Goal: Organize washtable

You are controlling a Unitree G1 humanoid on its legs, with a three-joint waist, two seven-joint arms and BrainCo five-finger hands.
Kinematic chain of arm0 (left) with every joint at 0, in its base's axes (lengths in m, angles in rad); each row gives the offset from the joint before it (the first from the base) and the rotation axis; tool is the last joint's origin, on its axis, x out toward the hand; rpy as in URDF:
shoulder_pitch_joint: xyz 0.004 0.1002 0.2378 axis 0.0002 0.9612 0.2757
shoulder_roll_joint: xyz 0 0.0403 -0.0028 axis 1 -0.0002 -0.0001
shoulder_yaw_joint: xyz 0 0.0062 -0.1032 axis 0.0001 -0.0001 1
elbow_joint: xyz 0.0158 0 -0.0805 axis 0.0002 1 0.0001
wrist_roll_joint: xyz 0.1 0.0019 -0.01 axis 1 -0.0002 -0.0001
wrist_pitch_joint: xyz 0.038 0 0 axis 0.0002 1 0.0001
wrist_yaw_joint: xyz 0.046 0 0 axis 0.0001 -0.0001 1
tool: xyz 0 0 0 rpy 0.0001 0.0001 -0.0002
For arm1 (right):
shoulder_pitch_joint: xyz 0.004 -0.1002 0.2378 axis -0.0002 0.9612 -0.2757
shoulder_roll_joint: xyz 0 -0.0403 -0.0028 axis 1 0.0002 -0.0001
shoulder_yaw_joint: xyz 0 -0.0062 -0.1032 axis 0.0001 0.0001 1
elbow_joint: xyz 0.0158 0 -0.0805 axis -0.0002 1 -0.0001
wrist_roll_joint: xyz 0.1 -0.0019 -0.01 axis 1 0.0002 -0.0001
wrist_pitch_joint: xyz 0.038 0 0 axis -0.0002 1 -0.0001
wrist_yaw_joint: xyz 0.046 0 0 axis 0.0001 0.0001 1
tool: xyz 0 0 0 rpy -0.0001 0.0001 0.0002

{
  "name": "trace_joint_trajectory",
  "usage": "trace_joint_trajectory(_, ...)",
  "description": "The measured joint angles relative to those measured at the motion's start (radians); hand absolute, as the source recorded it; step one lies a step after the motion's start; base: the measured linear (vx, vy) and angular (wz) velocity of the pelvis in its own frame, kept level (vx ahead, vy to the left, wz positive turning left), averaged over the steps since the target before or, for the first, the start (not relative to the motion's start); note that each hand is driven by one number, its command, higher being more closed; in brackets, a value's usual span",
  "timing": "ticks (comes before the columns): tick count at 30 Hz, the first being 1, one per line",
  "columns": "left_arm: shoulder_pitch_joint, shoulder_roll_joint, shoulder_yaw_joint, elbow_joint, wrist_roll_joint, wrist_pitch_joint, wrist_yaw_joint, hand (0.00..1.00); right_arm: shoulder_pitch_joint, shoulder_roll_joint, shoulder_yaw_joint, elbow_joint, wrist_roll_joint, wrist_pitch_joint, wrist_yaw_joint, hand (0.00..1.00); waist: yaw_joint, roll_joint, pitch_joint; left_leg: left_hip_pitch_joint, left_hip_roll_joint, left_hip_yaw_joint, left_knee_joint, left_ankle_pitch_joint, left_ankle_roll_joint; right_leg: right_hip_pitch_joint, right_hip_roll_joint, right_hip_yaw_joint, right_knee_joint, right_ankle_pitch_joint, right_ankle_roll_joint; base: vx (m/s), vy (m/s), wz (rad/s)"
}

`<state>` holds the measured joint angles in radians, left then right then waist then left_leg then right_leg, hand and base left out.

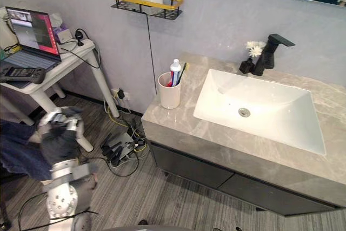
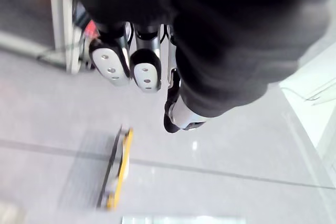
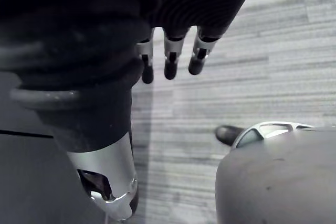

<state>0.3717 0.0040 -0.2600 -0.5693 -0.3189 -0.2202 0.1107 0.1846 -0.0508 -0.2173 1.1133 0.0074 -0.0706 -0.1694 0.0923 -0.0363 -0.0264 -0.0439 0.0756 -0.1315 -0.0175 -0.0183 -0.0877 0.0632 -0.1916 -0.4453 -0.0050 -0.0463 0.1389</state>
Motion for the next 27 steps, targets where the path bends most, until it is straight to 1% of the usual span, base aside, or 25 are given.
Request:
trace_joint_trajectory(1,-0.007,0.010,-0.024,0.025,-0.044,0.004,-0.021,1.00,0.000,-0.002,0.001,0.000,0.000,0.000,0.001,0.00,-0.002,0.002,-0.001,-0.002,0.004,0.008,0.001,0.000,0.000,-0.005,0.003,0.010,0.000,0.006,0.004,0.03,-0.010,-0.33)
trace_joint_trajectory(2,-0.023,0.025,-0.045,0.079,-0.102,0.016,-0.039,1.00,-0.001,-0.007,0.001,0.001,0.000,0.002,0.001,0.00,-0.007,-0.002,-0.009,-0.001,0.008,0.015,-0.001,0.003,-0.003,-0.016,0.008,0.020,-0.001,0.016,-0.002,0.05,-0.008,-0.33)
trace_joint_trajectory(3,-0.047,0.040,-0.053,0.151,-0.149,0.032,-0.047,1.00,-0.001,-0.014,0.015,0.001,-0.001,0.004,0.001,0.00,-0.012,0.007,-0.009,0.000,0.011,0.026,-0.003,0.003,-0.004,-0.020,0.013,0.032,-0.011,0.023,-0.006,0.03,-0.006,-0.28)
trace_joint_trajectory(4,-0.052,0.043,-0.054,0.181,-0.163,0.042,-0.047,1.00,-0.003,-0.019,0.029,0.001,-0.003,0.004,0.001,0.00,-0.020,0.010,-0.012,0.000,0.012,0.030,-0.003,0.003,-0.004,-0.020,0.015,0.037,-0.019,0.027,-0.007,0.01,-0.004,-0.24)
trace_joint_trajectory(5,-0.067,0.061,-0.054,0.234,-0.182,0.061,-0.047,1.00,-0.004,-0.025,0.034,0.000,-0.009,0.004,0.001,0.00,-0.029,0.017,-0.016,0.001,0.013,0.037,-0.005,0.003,-0.004,-0.020,0.016,0.041,-0.027,0.032,-0.008,0.01,-0.004,-0.23)
trace_joint_trajectory(6,-0.088,0.068,-0.056,0.277,-0.191,0.076,-0.047,1.00,-0.002,-0.034,0.044,0.001,-0.010,0.008,0.001,0.00,-0.030,0.024,-0.018,0.002,0.014,0.050,-0.007,0.003,-0.004,-0.025,0.018,0.047,-0.034,0.038,-0.011,0.01,-0.001,-0.27)
trace_joint_trajectory(8,-0.116,0.075,-0.057,0.312,-0.192,0.089,-0.047,1.00,-0.002,-0.044,0.058,0.001,-0.010,0.012,0.001,0.00,-0.032,0.030,-0.021,0.002,0.015,0.060,-0.012,0.003,-0.003,-0.035,0.019,0.062,-0.036,0.041,-0.012,0.01,0.006,-0.21)
trace_joint_trajectory(10,-0.140,0.087,-0.054,0.332,-0.192,0.093,-0.047,1.00,-0.002,-0.045,0.067,0.001,-0.015,0.015,0.001,0.00,-0.049,0.029,-0.022,0.004,0.014,0.064,-0.017,0.003,-0.003,-0.034,0.019,0.063,-0.046,0.047,-0.013,0.00,0.007,-0.07)
trace_joint_trajectory(12,-0.169,0.101,-0.052,0.360,-0.186,0.097,-0.045,1.00,-0.002,-0.045,0.073,0.001,-0.019,0.015,0.001,0.00,-0.054,0.027,-0.023,0.004,0.014,0.070,-0.020,0.003,-0.003,-0.034,0.020,0.068,-0.056,0.054,-0.013,0.00,0.007,-0.09)
trace_joint_trajectory(16,-0.237,0.123,-0.025,0.429,-0.167,0.107,-0.035,1.00,-0.003,-0.044,0.081,-0.001,-0.019,0.019,0.003,0.00,-0.057,0.019,-0.020,0.005,0.013,0.094,-0.023,0.003,-0.003,-0.041,0.022,0.090,-0.077,0.070,-0.019,-0.01,0.006,-0.15)
trace_joint_trajectory(21,-0.255,0.136,0.039,0.429,-0.138,0.107,-0.001,1.00,0.002,-0.042,0.102,-0.015,-0.018,0.023,0.025,0.00,-0.079,0.007,-0.021,0.007,0.013,0.114,-0.036,0.003,-0.002,-0.053,0.022,0.109,-0.091,0.083,-0.017,0.00,0.001,-0.13)
trace_joint_trajectory(25,-0.295,0.138,0.067,0.429,-0.125,0.106,0.010,1.00,0.011,-0.037,0.109,-0.038,-0.019,0.025,0.041,0.00,-0.080,-0.007,-0.019,0.007,0.013,0.121,-0.038,0.003,-0.002,-0.057,0.022,0.117,-0.092,0.084,-0.018,0.00,0.000,-0.06)
trace_joint_trajectory(27,-0.317,0.138,0.081,0.429,-0.116,0.105,0.027,1.00,0.011,-0.036,0.117,-0.039,-0.019,0.025,0.042,0.00,-0.079,-0.013,-0.015,0.007,0.013,0.126,-0.040,0.003,-0.002,-0.061,0.022,0.120,-0.092,0.085,-0.018,-0.01,-0.001,-0.06)
